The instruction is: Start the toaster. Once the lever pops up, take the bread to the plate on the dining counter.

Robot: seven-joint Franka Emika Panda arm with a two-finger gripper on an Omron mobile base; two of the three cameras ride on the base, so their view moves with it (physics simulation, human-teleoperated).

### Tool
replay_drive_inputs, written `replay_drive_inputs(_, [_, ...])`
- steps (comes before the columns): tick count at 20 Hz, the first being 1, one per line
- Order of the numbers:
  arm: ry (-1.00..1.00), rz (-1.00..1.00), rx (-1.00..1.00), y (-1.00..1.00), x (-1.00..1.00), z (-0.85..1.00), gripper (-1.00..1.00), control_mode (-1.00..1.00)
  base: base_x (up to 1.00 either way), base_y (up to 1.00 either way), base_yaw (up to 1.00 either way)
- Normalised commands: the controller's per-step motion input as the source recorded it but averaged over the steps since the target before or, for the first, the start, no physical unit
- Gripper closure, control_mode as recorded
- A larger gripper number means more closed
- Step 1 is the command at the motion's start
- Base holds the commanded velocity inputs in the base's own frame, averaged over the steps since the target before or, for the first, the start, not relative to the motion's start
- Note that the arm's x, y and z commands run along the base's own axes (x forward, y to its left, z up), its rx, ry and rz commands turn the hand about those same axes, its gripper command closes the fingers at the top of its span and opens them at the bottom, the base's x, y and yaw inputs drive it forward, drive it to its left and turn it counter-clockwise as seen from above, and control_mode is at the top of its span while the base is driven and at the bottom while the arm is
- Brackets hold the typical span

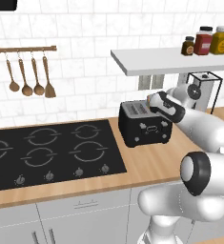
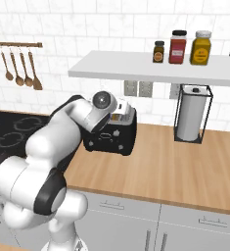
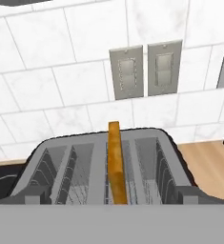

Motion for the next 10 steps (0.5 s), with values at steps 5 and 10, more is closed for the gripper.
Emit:
replay_drive_inputs(5, [-0.02,0.00,0.00,0.00,0.30,-0.11,-1.00,-1.00,0.00,0.00,0.00])
replay_drive_inputs(10, [-0.02,0.00,0.00,0.00,0.19,-0.27,-1.00,-1.00,0.00,0.00,0.00])
